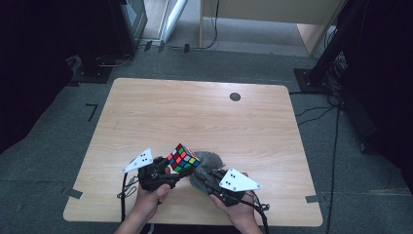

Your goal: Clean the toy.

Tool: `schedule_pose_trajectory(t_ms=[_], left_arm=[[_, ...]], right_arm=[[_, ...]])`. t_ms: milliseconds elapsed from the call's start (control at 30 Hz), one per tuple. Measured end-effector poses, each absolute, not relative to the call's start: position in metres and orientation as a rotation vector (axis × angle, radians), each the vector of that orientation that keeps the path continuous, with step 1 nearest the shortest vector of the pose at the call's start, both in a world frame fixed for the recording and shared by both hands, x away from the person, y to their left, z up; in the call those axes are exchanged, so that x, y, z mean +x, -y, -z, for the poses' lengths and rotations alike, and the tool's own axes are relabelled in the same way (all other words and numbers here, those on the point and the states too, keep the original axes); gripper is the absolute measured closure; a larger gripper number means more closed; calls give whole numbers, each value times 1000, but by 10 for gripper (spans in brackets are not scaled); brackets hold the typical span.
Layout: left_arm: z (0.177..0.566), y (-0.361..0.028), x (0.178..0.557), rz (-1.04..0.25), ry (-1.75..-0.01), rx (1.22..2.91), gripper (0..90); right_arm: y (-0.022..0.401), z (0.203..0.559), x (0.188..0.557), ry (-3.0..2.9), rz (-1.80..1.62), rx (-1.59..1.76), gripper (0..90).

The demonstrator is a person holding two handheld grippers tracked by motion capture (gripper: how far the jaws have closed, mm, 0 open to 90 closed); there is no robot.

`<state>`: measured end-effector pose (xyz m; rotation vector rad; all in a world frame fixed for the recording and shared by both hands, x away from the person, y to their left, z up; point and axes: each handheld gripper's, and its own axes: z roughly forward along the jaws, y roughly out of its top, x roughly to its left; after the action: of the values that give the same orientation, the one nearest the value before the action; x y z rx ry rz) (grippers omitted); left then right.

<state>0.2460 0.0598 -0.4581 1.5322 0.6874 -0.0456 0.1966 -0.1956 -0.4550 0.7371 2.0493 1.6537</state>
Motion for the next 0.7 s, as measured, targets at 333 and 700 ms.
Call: schedule_pose_trajectory(t_ms=[333,700], left_arm=[[458,-63,247,45,-692,1519,343],[458,-63,247,50,-693,1519,343]], right_arm=[[181,459,192,-2149,-1584,598,771],[177,461,192,-2166,-1570,580,771]])
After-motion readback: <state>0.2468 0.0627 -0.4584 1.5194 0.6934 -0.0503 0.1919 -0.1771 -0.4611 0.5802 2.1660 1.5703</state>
